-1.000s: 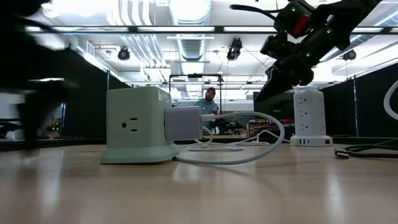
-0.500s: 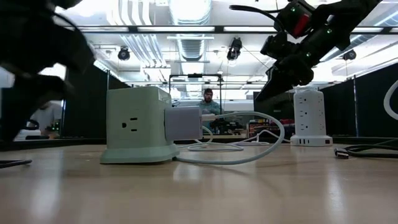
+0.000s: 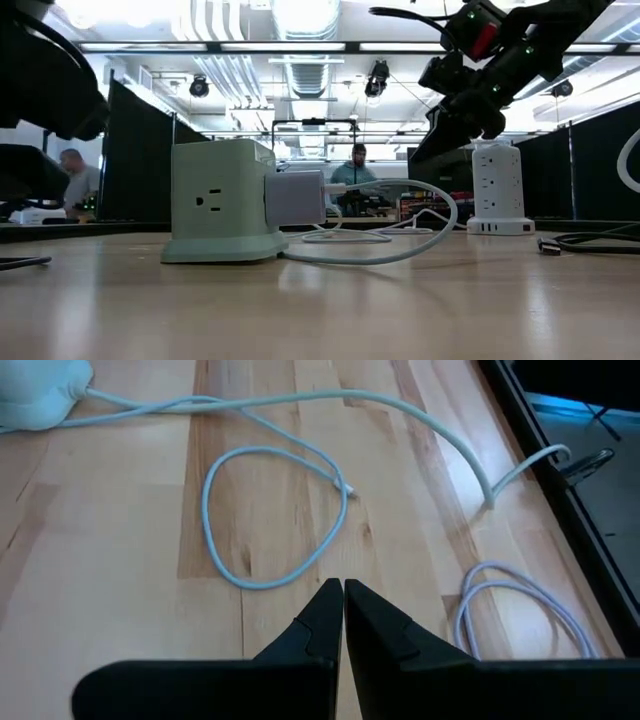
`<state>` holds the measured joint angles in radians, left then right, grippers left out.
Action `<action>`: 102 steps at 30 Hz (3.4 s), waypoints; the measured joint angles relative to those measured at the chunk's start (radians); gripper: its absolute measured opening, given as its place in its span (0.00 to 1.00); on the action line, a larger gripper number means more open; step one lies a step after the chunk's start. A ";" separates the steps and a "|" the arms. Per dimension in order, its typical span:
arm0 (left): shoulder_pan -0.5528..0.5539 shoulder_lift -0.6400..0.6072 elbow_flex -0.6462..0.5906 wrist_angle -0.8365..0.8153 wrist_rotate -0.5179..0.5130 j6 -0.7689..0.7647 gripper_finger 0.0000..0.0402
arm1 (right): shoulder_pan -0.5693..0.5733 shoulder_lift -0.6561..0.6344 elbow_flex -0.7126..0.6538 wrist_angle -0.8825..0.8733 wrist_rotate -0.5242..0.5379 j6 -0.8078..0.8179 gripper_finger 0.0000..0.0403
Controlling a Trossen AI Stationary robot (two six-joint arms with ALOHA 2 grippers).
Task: Insert USB
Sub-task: Insert the black charger cable into the green outlet extension
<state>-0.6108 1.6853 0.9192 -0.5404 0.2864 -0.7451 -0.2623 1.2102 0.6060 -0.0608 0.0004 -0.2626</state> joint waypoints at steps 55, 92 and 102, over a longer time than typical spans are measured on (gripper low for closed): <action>-0.029 -0.255 0.133 -0.400 -1.019 0.114 0.05 | 0.001 0.002 0.045 0.209 -0.112 -0.055 0.00; 0.136 -0.004 0.131 -0.162 -1.492 1.224 0.05 | 0.026 0.686 0.498 0.668 -0.964 0.720 0.16; 0.129 -0.009 0.142 -0.080 -1.591 1.301 0.05 | 0.024 0.754 0.591 0.587 -1.001 0.847 0.34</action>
<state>-0.4821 1.6764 1.0615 -0.6208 -1.3043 0.5559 -0.2385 1.9640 1.1969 0.5262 -1.0009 0.5842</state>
